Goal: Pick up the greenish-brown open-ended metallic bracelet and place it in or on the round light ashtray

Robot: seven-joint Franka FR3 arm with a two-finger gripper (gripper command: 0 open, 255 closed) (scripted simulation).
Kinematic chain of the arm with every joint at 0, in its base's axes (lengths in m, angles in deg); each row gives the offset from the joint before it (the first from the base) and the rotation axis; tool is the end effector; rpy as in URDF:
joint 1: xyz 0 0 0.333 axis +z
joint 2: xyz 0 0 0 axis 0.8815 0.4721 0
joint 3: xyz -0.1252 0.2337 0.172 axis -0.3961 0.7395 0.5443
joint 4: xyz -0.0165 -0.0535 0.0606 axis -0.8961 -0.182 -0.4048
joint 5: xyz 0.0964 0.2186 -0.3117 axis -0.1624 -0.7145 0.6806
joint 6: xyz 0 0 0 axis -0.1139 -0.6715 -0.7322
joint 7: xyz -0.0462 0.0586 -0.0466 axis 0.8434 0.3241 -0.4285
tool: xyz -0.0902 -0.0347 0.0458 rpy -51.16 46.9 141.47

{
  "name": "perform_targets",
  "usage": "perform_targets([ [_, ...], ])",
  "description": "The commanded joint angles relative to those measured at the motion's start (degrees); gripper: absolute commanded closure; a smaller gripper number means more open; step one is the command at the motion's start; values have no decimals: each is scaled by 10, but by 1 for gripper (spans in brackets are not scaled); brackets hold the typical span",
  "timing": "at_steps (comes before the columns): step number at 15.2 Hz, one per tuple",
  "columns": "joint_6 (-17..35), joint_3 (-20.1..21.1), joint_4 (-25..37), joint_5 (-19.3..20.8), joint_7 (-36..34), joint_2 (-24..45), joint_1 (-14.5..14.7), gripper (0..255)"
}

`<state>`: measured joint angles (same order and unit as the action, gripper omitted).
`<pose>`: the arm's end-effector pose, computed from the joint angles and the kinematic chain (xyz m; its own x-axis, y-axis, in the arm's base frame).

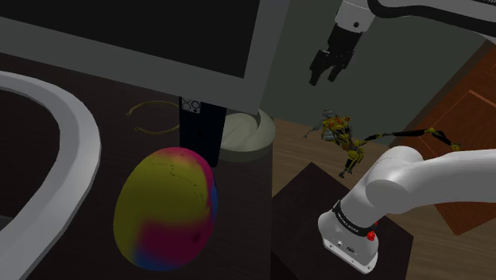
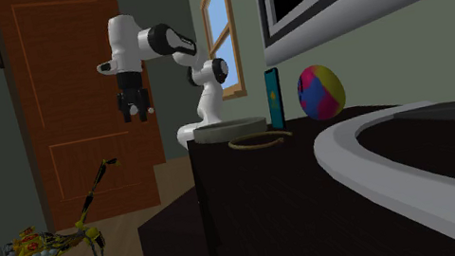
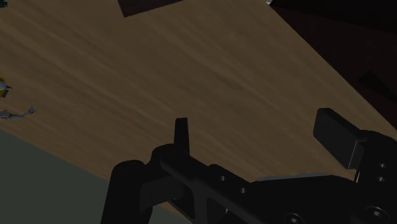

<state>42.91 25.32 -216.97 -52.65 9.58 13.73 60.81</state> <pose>0.3168 -0.0424 0.6051 0.9769 -0.2072 0.0522 -0.2100 -0.9762 0.0548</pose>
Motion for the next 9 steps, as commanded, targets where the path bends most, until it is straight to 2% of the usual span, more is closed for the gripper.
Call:
perform_targets([
  [1, 0, 0, 0, 0, 0, 0, 0, 0],
  [9, 25, 83, 38, -60, -93, 73, 36, 0],
])
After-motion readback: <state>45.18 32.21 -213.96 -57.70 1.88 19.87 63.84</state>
